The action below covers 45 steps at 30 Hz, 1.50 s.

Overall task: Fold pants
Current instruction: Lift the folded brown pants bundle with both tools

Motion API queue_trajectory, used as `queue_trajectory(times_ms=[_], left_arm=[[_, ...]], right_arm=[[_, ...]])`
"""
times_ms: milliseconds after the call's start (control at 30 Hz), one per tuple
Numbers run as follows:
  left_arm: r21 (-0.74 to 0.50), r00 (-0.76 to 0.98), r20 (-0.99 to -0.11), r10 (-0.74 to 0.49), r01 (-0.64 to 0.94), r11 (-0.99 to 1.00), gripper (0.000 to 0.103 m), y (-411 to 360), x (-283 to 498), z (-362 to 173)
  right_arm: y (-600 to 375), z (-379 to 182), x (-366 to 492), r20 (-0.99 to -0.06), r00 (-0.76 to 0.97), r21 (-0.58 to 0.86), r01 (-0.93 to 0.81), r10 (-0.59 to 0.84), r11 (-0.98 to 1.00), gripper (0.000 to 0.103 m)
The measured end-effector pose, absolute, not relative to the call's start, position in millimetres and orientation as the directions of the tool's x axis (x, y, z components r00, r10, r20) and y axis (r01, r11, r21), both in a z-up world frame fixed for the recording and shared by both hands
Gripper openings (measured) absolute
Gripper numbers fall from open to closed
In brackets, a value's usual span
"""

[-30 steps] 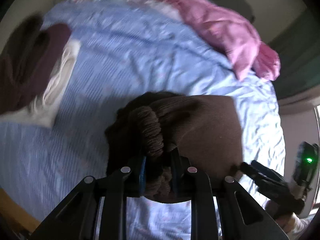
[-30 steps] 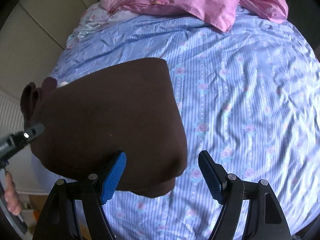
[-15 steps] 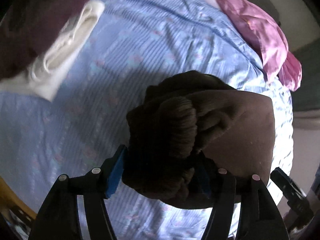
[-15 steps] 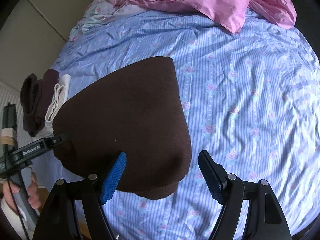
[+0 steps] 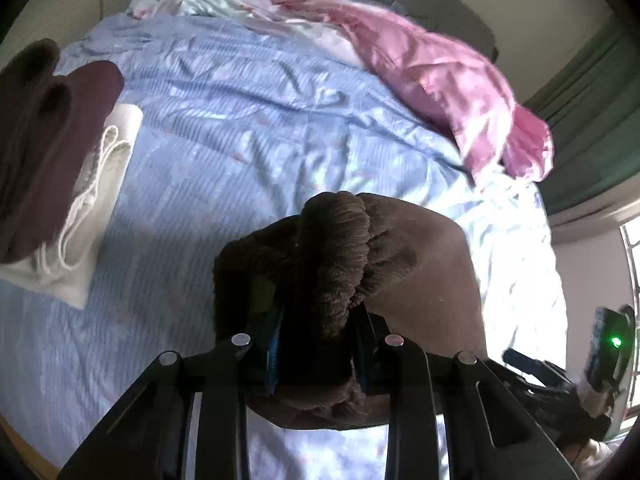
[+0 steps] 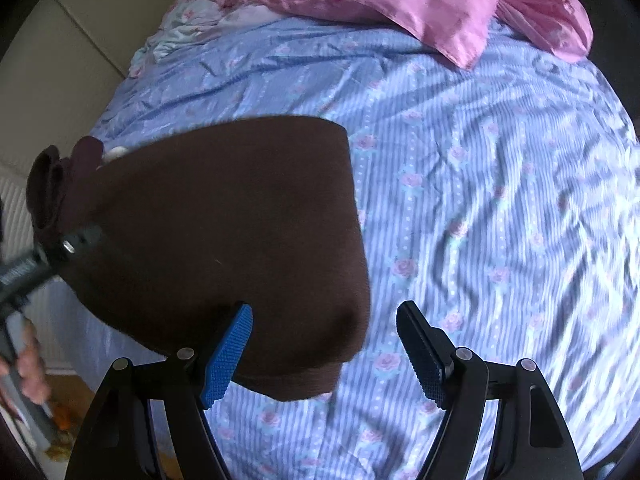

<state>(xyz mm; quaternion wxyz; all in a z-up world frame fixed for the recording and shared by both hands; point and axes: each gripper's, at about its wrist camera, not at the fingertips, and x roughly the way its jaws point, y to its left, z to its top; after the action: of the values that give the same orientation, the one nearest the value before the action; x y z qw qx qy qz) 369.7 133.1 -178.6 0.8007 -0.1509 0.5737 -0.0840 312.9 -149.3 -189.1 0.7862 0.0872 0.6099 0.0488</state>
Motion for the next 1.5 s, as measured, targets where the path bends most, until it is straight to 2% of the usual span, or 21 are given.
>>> queue_trajectory(times_ms=[133, 167, 233, 267, 300, 567, 900, 1267, 1367, 1500], left_arm=[[-0.325, 0.229, -0.928, -0.293, -0.117, 0.938, 0.032, 147.5, 375.7, -219.1], [-0.328, 0.229, -0.928, -0.294, -0.128, 0.936, 0.035, 150.2, 373.9, -221.3], [-0.330, 0.232, -0.928, -0.291, -0.151, 0.932, 0.048, 153.3, 371.7, -219.6], [-0.324, 0.233, -0.930, -0.284, -0.157, 0.933, 0.059, 155.4, 370.0, -219.0], [-0.323, 0.233, -0.931, -0.282, -0.160, 0.933, 0.064, 156.2, 369.3, -217.9], [-0.278, 0.205, -0.947, -0.246, -0.146, 0.949, 0.081, 159.2, 370.7, -214.4], [-0.286, 0.165, -0.952, -0.257, -0.191, 0.939, 0.086, 162.8, 366.0, -229.7], [-0.309, 0.153, -0.946, -0.286, -0.161, 0.937, 0.089, 164.6, 368.3, -238.2], [-0.328, 0.150, -0.940, -0.305, -0.155, 0.932, 0.089, 164.5, 366.9, -242.7], [-0.365, 0.131, -0.929, -0.346, -0.162, 0.917, 0.092, 164.9, 367.9, -253.9]], right_arm=[[-149.1, -193.5, 315.1, -0.954, 0.237, 0.203, 0.055, 0.185, 0.978, 0.076], [-147.5, -193.3, 315.5, -0.954, 0.237, 0.199, 0.050, 0.182, 0.979, 0.076], [-143.5, -191.4, 316.1, -0.955, 0.240, 0.190, 0.033, 0.177, 0.981, 0.076], [-141.5, -189.5, 316.2, -0.954, 0.241, 0.188, 0.025, 0.177, 0.982, 0.076], [-140.2, -187.4, 316.4, -0.952, 0.247, 0.193, 0.020, 0.183, 0.981, 0.076], [-133.3, -172.7, 322.4, -0.936, 0.287, 0.218, 0.014, 0.205, 0.976, 0.076], [-147.7, -178.0, 330.2, -0.939, 0.294, 0.204, 0.059, 0.178, 0.977, 0.076], [-149.5, -209.3, 339.3, -0.949, 0.251, 0.219, 0.095, 0.190, 0.971, 0.076], [-152.8, -217.9, 340.7, -0.949, 0.246, 0.230, 0.111, 0.198, 0.967, 0.083], [-154.7, -230.1, 343.6, -0.949, 0.230, 0.248, 0.127, 0.215, 0.960, 0.084]])
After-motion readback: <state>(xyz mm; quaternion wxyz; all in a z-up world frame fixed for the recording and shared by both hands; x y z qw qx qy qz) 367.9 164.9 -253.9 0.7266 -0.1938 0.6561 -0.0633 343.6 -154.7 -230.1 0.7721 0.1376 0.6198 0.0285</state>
